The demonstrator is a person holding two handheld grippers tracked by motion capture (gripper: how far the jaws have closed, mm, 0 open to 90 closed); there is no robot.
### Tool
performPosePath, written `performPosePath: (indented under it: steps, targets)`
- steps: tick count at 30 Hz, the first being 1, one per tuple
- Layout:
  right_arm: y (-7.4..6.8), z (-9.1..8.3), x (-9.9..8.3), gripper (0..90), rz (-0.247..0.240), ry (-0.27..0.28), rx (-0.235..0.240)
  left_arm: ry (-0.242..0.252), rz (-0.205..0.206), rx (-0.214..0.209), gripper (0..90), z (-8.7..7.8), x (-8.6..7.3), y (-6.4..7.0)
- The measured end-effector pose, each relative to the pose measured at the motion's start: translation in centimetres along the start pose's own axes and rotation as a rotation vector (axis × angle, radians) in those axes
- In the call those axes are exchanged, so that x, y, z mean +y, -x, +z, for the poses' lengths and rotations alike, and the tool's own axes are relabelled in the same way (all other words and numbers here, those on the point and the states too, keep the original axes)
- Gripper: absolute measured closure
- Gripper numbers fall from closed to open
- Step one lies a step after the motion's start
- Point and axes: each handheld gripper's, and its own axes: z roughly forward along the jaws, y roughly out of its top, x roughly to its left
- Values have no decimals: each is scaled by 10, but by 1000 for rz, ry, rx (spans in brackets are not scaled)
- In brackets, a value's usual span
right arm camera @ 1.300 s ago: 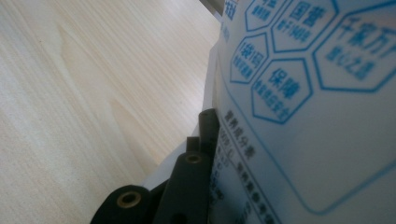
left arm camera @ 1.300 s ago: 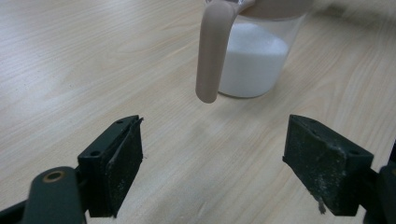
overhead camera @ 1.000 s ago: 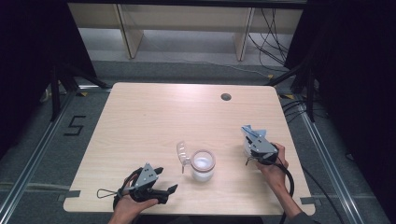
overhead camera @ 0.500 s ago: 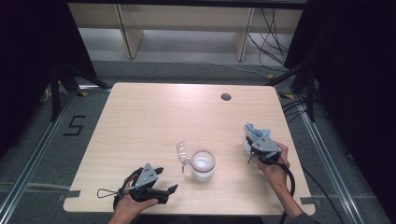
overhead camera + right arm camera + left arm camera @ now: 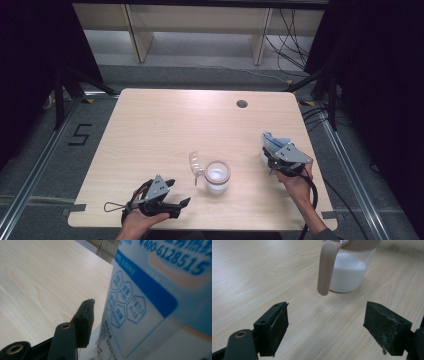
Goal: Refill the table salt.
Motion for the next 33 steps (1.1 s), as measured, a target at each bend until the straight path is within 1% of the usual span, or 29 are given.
performPosePath:
  steps: [1, 3, 4, 5, 6, 7, 8, 9, 10, 11, 12, 13, 14, 15, 16, 17, 18, 19, 20, 21, 22, 23, 26, 27, 28, 30, 31, 32, 33]
  targets:
    - [0, -2, 1, 458, 18, 13, 0, -1, 0, 0, 190, 0, 0, 0]
    - [0, -5, 1, 438, 33, -3, 5, 2, -13, -3, 191, 0, 0, 1]
    - [1, -6, 1, 427, 47, -4, -11, 3, -11, -1, 190, 0, 0, 1]
    - [3, -8, 1, 419, 55, 1, -12, 0, 9, -2, 190, -1, 1, 0]
    - [4, -11, 1, 413, 78, -1, -6, 0, 9, -2, 190, -1, 1, 0]
    - [4, -11, 1, 413, 78, -1, -6, 1, 14, -4, 190, -1, 1, -1]
    - [4, -13, 0, 405, 105, 4, -11, 1, 12, -4, 190, -1, 1, 0]
    - [6, -16, 0, 397, 114, -4, -1, 2, 2, 0, 190, -1, 0, 0]
    - [6, -19, 0, 392, 129, -9, -5, 2, -8, 0, 190, 0, 0, 0]
    - [8, -21, 0, 389, 117, -3, -6, 2, -10, 0, 190, 0, 0, 0]
    - [9, -23, -1, 389, 116, -9, -7, 2, -11, 0, 191, 0, 0, 1]
    - [10, -26, -3, 375, 126, -15, -14, 1, 11, -3, 190, 0, 1, 0]
    - [11, -27, -4, 364, 142, -14, -11, 0, 15, -3, 190, 0, 1, -1]
    - [11, -28, -5, 362, 165, -28, 8, 1, 12, -3, 190, 0, 1, 0]
    - [12, -30, -6, 361, 166, -24, -3, 2, 2, -3, 190, 0, 1, 0]
    - [12, -32, -6, 361, 169, -27, -4, 3, -9, 0, 190, 0, 0, 0]
    - [12, -32, -6, 361, 169, -27, -4, 3, -9, 0, 191, 0, 0, 0]
    - [13, -33, -7, 360, 166, -15, 1, 1, 1, 0, 191, 0, 1, 0]
    - [12, -35, -6, 346, 181, -32, 23, -1, 0, 5, 190, -1, 1, 0]
    - [12, -36, -7, 324, 182, -21, 10, -1, -1, 5, 190, -1, 1, 0]
    - [12, -38, -7, 316, 194, -25, 25, 2, -1, 1, 190, 0, 0, 0]
    - [11, -41, -8, 293, 216, -25, 38, 5, -6, 5, 190, -1, 1, 0]
    - [10, -44, -8, 282, 216, -9, 47, 9, -11, 5, 190, 0, 0, 0]
    - [10, -46, -8, 275, 200, -9, 48, 3, -5, 6, 190, -1, 0, 0]
    - [8, -48, -8, 269, 220, -16, 49, 3, 0, 4, 190, -1, 1, 0]
    - [6, -50, -9, 272, 224, -24, 54, 4, -6, 7, 190, -1, 0, 0]
    - [6, -52, -10, 276, 219, -46, 72, 6, -10, 1, 190, 0, 0, 0]
    - [4, -53, -11, 276, 215, -41, 56, 12, -19, 0, 190, 1, 0, 0]
    - [3, -56, -11, 271, 213, -53, 66, 3, -1, 1, 190, 0, 0, -1]
